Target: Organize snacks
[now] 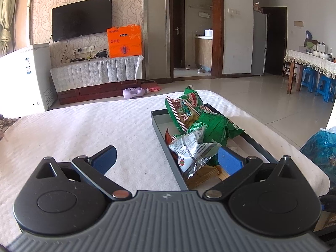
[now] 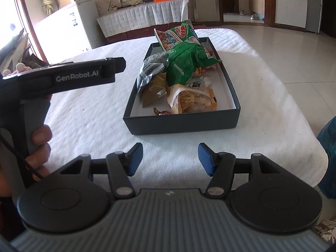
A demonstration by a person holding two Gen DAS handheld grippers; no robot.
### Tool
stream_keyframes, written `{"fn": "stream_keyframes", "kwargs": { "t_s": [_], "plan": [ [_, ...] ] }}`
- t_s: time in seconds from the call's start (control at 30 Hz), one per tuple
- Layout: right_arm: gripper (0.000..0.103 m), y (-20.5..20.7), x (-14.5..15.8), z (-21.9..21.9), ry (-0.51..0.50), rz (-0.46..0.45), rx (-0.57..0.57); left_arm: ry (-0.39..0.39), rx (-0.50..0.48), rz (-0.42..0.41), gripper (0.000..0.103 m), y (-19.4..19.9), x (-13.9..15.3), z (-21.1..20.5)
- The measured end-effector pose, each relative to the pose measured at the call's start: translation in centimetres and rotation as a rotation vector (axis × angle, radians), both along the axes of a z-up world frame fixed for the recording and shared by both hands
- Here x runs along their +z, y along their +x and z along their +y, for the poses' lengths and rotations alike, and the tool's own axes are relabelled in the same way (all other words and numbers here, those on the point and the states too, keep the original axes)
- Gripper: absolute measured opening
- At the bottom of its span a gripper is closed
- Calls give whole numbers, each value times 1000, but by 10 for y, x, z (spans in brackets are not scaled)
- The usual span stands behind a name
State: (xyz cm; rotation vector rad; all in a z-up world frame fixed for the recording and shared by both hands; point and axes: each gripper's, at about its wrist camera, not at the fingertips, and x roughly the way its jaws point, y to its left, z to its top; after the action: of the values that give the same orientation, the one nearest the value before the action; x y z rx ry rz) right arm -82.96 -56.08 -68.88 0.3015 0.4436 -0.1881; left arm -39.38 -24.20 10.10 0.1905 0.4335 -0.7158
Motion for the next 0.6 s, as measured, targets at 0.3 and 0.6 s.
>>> {"fn": "stream_keyframes", "kwargs": {
  "t_s": [0.3, 0.6],
  "plan": [
    [64, 1, 0, 3, -19, 11, 6, 11, -28, -3, 103, -6, -2, -5],
    [66, 0, 1, 3, -11, 14, 10, 5, -49, -9, 103, -10, -2, -6]
  ]
}}
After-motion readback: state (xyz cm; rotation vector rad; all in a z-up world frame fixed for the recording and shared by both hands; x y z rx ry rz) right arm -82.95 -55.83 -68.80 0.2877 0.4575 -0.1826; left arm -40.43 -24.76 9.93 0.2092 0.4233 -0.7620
